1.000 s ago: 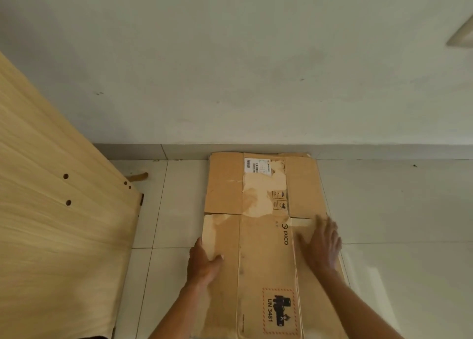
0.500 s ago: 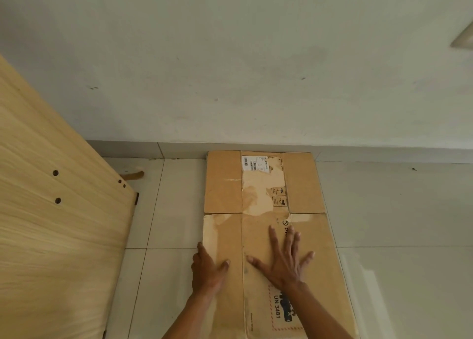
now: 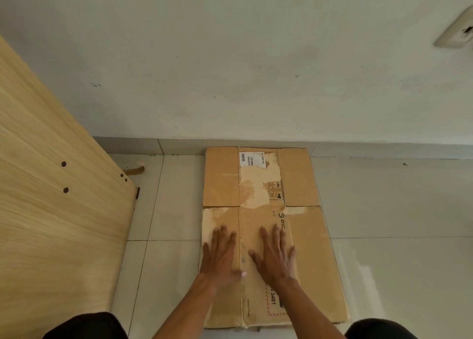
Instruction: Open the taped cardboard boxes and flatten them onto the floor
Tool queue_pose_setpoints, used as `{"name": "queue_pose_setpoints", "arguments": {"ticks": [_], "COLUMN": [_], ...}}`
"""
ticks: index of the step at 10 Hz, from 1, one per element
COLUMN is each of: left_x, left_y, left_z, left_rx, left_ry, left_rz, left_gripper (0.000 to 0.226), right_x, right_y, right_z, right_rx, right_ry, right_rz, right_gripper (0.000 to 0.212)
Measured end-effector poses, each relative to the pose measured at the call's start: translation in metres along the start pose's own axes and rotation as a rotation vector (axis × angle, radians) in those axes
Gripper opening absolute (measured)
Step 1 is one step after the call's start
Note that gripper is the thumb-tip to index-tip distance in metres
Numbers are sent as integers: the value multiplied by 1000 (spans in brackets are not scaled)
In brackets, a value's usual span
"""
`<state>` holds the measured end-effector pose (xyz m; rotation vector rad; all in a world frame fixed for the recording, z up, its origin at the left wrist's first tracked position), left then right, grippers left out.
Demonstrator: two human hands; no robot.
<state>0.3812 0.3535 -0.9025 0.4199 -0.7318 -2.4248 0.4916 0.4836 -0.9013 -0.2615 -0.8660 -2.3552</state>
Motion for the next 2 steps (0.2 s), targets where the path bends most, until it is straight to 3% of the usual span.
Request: {"name": "queue_pose_setpoints", "arguments": {"ticks": [2], "left_x": [6], "left_y": [39], "left_z": [39], "left_rx": [81], "left_ry": [-9], "left_rz": [78], "left_gripper": [99], "right_x": [35], "right_y": [32], "right_z": [37], "right_rx": [35], "right_ry": [-39], "right_rz": [5], "right_gripper": [73]}}
Point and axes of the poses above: each hand's wrist, its own y-axis away from the middle knuckle, its own z-axis out of the back of the hand, x = y × z, the point moved 4 cm from there along -y, towards the middle knuckle, and after that the axes turned 13 degrees about -y, right-handed, at the moved point
